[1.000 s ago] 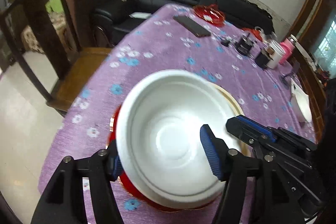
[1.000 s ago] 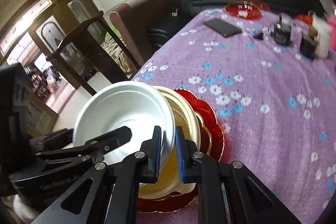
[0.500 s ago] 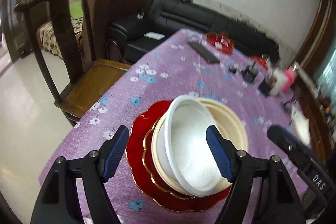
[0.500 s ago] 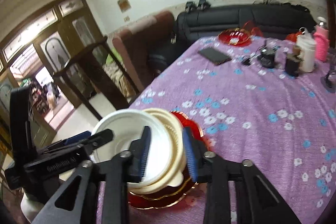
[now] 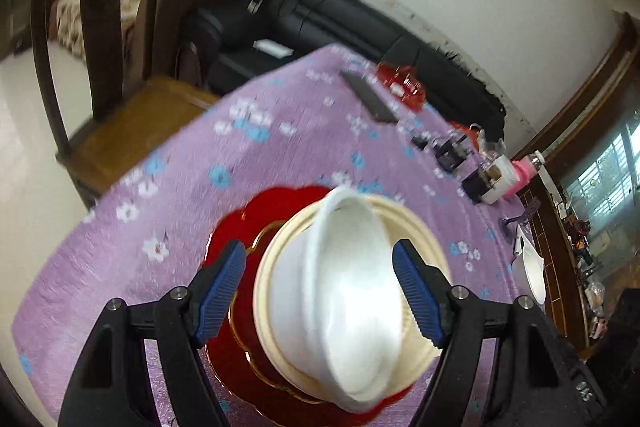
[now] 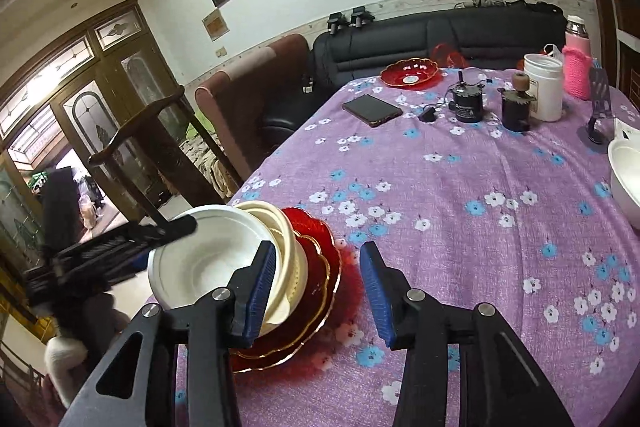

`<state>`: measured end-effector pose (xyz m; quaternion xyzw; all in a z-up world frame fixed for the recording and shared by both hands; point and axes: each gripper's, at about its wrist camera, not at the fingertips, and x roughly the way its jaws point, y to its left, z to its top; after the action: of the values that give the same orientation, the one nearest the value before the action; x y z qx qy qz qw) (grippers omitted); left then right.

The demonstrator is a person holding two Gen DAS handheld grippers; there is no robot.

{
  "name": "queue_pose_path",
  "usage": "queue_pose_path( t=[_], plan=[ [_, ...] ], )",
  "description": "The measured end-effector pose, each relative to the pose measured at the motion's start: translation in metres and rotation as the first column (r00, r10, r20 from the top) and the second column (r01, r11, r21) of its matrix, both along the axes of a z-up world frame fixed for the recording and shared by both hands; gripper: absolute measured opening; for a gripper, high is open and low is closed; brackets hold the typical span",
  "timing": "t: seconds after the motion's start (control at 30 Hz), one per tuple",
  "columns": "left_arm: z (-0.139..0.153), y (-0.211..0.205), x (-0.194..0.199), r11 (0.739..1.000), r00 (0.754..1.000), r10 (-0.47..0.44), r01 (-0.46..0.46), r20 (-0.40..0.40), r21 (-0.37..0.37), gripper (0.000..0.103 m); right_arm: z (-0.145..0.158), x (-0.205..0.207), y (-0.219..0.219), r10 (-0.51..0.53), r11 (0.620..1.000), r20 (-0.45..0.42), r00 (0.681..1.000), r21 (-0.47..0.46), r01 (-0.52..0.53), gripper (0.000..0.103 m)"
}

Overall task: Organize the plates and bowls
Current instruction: 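Open both grippers and lift them off the stack, then move both tools toward the white bowl beside the notebook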

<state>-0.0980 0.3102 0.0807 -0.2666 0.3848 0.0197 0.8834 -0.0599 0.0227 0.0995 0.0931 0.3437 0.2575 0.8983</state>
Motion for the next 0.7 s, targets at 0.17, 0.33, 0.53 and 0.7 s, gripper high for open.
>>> queue_pose_path(
  t=[0.17, 0.33, 0.53, 0.7],
  plan=[
    [-0.016, 0.001, 0.004, 1.0, 0.998, 0.01, -0.01, -0.055, 0.0, 0.075, 0.0, 0.001, -0.006, -0.018, 1.0, -0.01, 1.0, 0.006, 0.018, 0.048],
    [0.013, 0.007, -0.023, 0.998, 0.997, 0.058, -0.059, 0.043, 0.027, 0.075, 0.0, -0.001, -0.012, -0.03, 1.0, -0.015, 0.999, 0.004, 0.03, 0.048],
    [0.046, 0.01, -0.041, 0.977, 0.983, 0.126, -0.147, 0.136, 0.153, 0.075, -0.008, 0.004, -0.014, -0.032, 0.999, -0.044, 0.998, 0.021, 0.033, 0.048],
    [0.033, 0.003, -0.025, 0.927, 0.985, 0.162, -0.17, 0.054, 0.335, 0.073, -0.012, 0.002, -0.011, -0.027, 1.0, -0.049, 0.998, 0.015, 0.028, 0.048]
  ],
)
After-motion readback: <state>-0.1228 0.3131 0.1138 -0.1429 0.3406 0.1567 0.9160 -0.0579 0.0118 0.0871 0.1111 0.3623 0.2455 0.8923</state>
